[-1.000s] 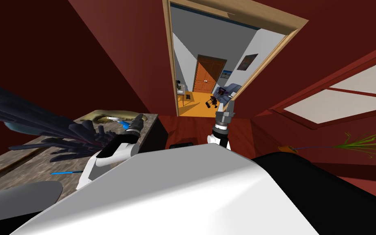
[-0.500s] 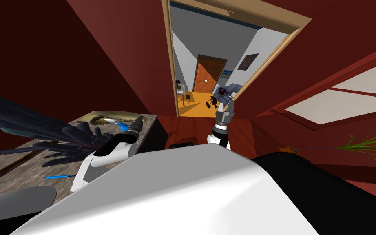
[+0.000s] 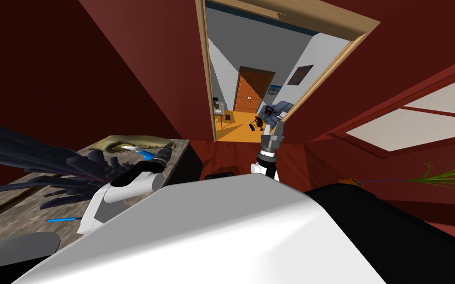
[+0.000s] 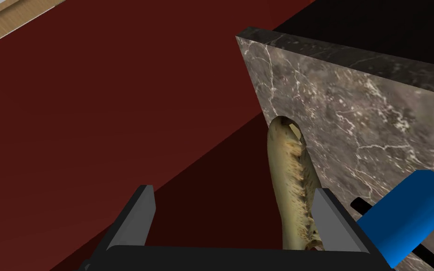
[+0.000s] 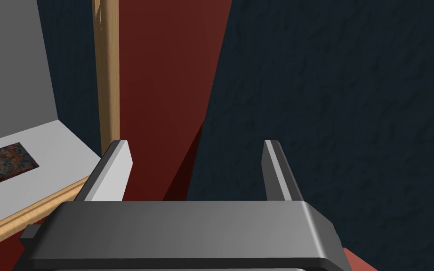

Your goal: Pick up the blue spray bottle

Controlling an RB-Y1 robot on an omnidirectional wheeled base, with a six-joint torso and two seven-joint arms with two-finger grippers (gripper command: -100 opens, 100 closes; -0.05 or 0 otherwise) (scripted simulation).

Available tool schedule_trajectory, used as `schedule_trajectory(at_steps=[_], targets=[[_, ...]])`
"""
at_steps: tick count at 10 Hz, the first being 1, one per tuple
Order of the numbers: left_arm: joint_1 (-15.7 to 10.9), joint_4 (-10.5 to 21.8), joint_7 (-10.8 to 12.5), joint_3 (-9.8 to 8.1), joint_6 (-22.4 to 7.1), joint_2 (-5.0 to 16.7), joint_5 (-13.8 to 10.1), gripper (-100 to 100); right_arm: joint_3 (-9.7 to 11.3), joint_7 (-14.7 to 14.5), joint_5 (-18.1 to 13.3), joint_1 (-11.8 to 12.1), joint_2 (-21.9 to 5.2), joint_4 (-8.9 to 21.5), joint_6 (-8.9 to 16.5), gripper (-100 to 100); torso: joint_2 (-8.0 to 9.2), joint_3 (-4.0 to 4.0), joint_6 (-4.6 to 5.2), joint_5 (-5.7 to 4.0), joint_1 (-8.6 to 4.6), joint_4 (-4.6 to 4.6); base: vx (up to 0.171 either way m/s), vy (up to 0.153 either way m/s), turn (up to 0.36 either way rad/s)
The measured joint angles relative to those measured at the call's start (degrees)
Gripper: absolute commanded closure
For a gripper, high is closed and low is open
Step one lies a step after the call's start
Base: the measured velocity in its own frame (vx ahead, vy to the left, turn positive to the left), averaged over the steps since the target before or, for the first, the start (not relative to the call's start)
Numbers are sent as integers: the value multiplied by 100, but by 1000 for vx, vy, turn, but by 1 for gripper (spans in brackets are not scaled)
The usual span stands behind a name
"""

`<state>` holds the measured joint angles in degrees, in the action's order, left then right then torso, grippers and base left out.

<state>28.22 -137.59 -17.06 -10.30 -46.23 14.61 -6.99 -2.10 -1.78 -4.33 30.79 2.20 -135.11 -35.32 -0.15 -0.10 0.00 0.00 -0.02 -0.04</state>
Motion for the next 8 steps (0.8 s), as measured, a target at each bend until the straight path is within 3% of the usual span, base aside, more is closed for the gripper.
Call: schedule_trajectory(at_steps=[8], targets=[[-155,-18,-213,-273,-1244,201,-91,-100,0,0,0,0,0,0,0,0,1,1,0,0,3,1,37,-6,2]])
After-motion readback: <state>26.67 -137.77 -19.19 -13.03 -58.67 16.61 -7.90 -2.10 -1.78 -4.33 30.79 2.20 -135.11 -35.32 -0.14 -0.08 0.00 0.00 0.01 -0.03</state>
